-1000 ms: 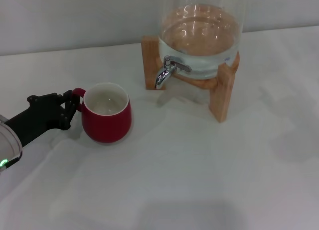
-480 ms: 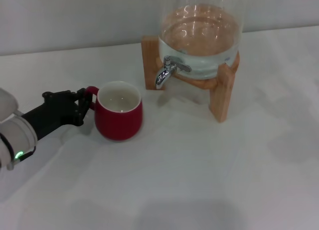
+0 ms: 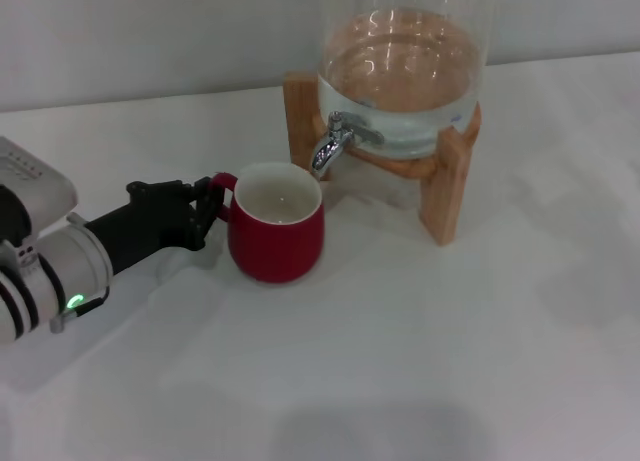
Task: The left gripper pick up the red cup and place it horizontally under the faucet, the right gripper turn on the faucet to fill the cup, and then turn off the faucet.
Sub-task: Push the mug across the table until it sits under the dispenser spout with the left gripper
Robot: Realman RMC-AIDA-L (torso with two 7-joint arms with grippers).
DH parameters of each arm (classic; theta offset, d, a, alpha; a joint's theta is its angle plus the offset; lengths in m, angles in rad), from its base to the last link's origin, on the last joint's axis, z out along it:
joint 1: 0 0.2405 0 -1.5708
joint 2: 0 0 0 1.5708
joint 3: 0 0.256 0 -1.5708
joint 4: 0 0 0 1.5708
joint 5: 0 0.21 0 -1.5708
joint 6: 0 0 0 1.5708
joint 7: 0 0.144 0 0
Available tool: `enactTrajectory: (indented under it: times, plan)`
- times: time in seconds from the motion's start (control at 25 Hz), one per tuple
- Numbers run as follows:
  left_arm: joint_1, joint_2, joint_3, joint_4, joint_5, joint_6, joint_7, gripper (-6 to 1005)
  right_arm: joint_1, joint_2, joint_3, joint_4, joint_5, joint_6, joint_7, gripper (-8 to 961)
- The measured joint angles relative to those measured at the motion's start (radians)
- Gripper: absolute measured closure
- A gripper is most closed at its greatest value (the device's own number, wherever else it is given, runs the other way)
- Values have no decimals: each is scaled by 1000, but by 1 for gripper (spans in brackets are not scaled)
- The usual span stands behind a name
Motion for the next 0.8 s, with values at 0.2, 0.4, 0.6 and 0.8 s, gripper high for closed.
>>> enactTrajectory:
  times: [0.2, 0.4, 0.6, 0.8]
  plan:
    - [-17, 0, 1, -11, 28, 2, -43, 876, 2, 0, 0, 0, 0, 1, 0, 234]
    - [-27, 2, 2, -5, 49, 3, -107, 876, 6, 0, 0, 0, 0, 1, 0, 234]
    - [-50, 2, 3, -4, 75, 8, -147, 876, 9, 0, 0, 0, 0, 1, 0, 234]
    - [-66, 2, 29, -3, 77, 18, -164, 877, 9, 0, 0, -1, 1, 1, 0, 234]
